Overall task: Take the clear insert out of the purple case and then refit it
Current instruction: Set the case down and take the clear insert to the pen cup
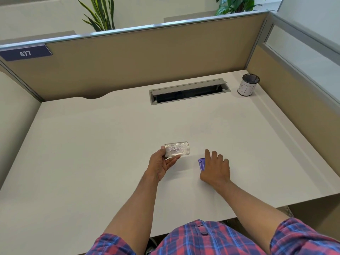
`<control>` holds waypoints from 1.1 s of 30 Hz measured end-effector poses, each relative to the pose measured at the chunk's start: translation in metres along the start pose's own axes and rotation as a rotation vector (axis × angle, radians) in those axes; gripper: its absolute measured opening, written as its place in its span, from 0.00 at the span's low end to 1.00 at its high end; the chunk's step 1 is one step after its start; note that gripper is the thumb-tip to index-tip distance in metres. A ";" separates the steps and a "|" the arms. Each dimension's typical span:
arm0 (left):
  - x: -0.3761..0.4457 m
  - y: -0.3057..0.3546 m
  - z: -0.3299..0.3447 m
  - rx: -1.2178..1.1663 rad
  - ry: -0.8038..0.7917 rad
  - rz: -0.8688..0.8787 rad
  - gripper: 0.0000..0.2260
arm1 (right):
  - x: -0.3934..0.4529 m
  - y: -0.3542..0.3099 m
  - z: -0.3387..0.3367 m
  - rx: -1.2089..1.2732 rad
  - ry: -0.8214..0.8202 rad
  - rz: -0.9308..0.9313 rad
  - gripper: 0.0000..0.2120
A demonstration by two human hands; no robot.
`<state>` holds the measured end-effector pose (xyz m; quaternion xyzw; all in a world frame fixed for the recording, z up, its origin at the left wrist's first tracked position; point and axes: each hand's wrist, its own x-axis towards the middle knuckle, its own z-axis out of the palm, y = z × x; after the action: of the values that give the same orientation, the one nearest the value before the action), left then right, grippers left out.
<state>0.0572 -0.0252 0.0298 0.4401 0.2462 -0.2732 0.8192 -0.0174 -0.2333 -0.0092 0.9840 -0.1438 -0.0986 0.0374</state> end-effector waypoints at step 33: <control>0.072 -0.005 0.149 0.135 -0.224 -0.100 0.15 | 0.086 0.079 -0.055 1.973 -0.102 0.374 0.07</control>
<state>0.1308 -0.1720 0.0535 0.4482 0.1560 -0.3773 0.7953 0.0525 -0.3316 0.0371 0.5314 -0.3147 0.0299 -0.7859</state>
